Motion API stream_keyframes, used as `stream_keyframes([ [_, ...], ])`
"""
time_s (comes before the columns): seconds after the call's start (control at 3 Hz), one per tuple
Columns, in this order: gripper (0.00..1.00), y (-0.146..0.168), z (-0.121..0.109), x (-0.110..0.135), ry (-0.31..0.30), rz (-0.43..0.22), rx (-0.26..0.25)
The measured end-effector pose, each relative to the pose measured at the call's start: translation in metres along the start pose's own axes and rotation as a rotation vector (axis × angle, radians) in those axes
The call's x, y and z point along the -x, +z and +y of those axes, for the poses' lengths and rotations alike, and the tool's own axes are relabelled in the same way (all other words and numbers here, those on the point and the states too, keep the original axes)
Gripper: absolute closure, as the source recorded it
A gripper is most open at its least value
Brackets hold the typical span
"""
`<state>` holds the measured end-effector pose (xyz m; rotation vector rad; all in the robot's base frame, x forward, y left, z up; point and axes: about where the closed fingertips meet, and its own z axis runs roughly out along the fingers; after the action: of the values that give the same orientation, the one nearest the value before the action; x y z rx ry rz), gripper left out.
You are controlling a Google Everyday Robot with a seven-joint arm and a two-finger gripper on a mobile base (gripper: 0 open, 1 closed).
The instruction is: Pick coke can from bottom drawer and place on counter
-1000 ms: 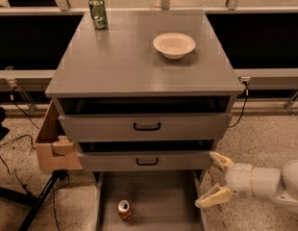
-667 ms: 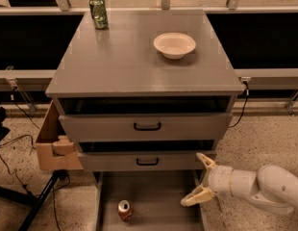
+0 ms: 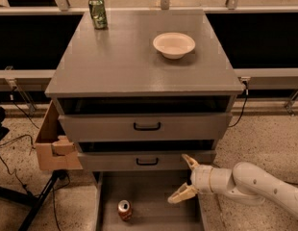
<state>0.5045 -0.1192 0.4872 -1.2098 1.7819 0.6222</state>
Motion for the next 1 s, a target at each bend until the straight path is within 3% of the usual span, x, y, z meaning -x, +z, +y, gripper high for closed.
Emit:
stream_keyframes([
  [0.33, 0.0, 0.034, 0.012, -0.024, 0.012, 0.011, 0.049],
  [0.67, 0.0, 0.098, 0.044, -0.084, 0.036, -0.011, 0.149],
  [1.0, 0.0, 0.132, 0.056, -0.116, 0.03, -0.04, 0.19],
])
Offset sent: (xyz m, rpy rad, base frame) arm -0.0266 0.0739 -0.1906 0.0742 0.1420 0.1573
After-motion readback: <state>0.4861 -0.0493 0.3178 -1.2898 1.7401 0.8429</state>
